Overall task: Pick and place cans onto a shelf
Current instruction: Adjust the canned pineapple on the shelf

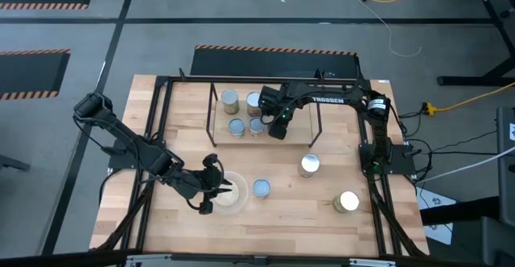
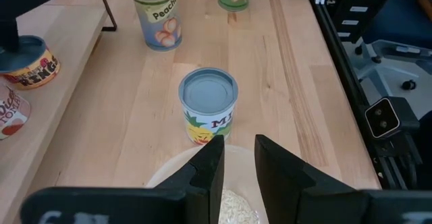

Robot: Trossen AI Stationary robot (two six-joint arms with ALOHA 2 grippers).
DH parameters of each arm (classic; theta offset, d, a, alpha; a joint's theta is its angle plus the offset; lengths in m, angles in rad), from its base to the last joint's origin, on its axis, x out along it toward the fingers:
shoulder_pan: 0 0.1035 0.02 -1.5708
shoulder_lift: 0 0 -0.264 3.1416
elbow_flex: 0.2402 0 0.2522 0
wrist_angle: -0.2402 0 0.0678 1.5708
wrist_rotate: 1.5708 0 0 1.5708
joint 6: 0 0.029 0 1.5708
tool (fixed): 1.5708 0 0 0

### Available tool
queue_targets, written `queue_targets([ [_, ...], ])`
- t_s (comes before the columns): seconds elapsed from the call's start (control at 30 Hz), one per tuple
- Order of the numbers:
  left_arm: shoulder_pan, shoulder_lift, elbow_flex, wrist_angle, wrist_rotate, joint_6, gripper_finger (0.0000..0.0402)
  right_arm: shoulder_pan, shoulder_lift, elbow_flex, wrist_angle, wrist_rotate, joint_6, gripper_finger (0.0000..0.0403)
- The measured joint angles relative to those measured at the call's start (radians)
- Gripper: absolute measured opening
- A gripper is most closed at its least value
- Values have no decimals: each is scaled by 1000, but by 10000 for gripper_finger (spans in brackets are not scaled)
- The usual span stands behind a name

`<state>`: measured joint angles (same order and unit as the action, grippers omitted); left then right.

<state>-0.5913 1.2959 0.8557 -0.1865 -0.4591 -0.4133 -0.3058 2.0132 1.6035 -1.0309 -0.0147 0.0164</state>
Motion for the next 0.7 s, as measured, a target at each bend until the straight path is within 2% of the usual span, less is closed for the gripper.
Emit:
queue_targets([
  [0.2, 0, 0, 0, 0, 0, 2, 76, 0, 2, -1, 7, -2, -80, 10],
  [0.47, 0, 0, 0, 0, 0, 5, 76, 0, 3, -3, 41, 3, -179, 19],
  [0.7, 0, 0, 0, 0, 0, 5, 76, 0, 5, -3, 48, 5, -180, 25],
])
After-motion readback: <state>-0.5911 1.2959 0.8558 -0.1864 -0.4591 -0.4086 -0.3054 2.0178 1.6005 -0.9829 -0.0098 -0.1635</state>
